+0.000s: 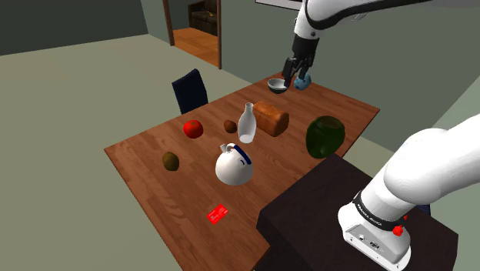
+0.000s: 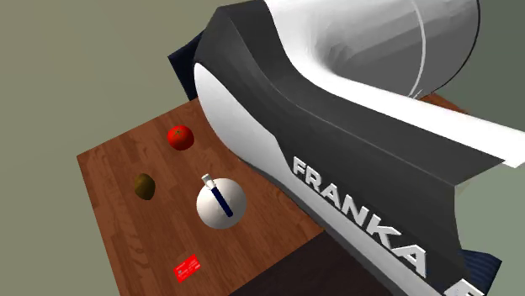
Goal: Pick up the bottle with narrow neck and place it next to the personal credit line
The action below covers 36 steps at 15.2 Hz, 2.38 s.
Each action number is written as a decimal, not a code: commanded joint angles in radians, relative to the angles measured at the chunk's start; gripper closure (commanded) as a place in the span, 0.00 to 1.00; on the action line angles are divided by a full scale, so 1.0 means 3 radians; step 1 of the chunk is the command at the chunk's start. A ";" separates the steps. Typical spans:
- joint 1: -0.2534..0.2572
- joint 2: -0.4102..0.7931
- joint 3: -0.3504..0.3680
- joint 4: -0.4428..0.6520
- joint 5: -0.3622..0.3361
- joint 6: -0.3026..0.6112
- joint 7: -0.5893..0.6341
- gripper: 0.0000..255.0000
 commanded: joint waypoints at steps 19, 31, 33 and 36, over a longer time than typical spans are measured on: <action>-0.0057 0.2496 -0.0126 0.1337 0.0369 0.1108 -0.0535 0.00; -0.0147 0.3513 -0.0052 0.2165 0.0492 0.1274 -0.0663 0.00; -0.0150 0.3573 -0.0047 0.2168 0.0498 0.1332 -0.0667 0.00; -0.0150 0.3591 -0.0045 0.2169 0.0500 0.1349 -0.0668 0.00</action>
